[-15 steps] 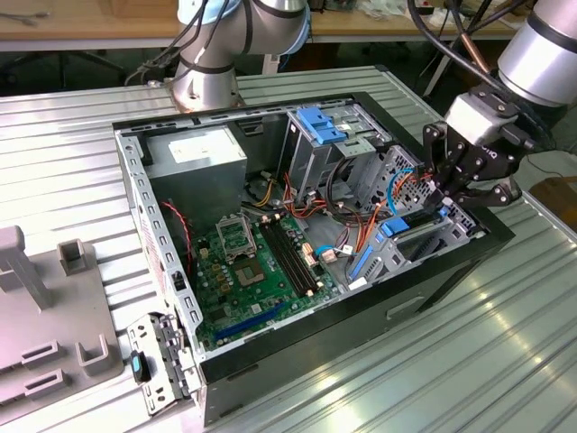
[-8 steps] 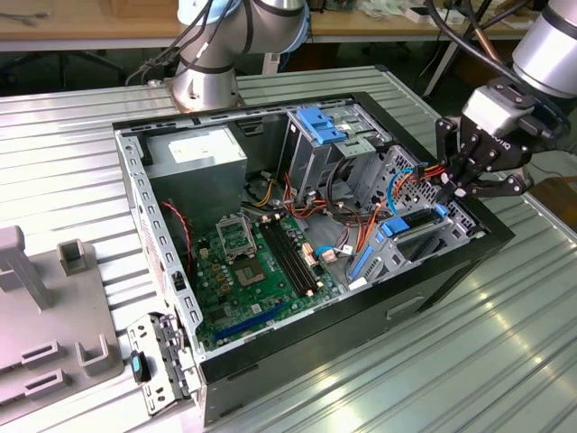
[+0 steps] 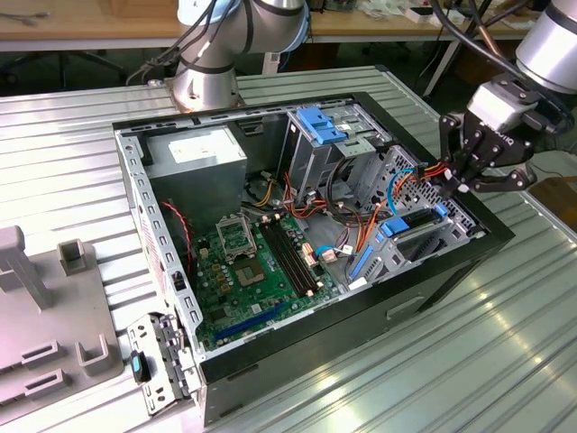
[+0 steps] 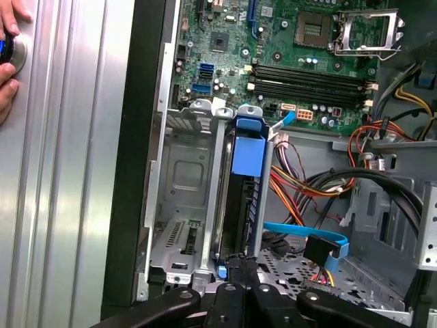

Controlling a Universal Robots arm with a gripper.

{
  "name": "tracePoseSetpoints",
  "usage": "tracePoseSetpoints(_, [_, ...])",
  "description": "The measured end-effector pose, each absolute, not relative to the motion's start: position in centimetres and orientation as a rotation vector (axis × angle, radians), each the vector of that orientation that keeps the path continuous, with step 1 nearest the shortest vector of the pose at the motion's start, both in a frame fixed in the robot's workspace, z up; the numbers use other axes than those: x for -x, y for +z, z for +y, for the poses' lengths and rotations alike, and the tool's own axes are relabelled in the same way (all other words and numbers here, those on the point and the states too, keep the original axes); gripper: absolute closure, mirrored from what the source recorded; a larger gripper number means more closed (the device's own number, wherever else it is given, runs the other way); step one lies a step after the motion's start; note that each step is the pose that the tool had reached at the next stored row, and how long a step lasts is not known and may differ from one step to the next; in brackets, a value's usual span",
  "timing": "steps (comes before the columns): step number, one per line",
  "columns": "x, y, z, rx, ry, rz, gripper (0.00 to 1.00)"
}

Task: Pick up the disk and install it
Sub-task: 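Insert the first disk wire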

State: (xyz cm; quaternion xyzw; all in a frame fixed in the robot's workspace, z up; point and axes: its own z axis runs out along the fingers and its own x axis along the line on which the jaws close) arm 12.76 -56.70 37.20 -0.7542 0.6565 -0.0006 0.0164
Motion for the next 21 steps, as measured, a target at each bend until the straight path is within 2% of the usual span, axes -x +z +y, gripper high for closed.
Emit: tracePoseSetpoints(21, [-12.9, 37.0, -55.4, 2.613, 0.006, 1.685, 0.89])
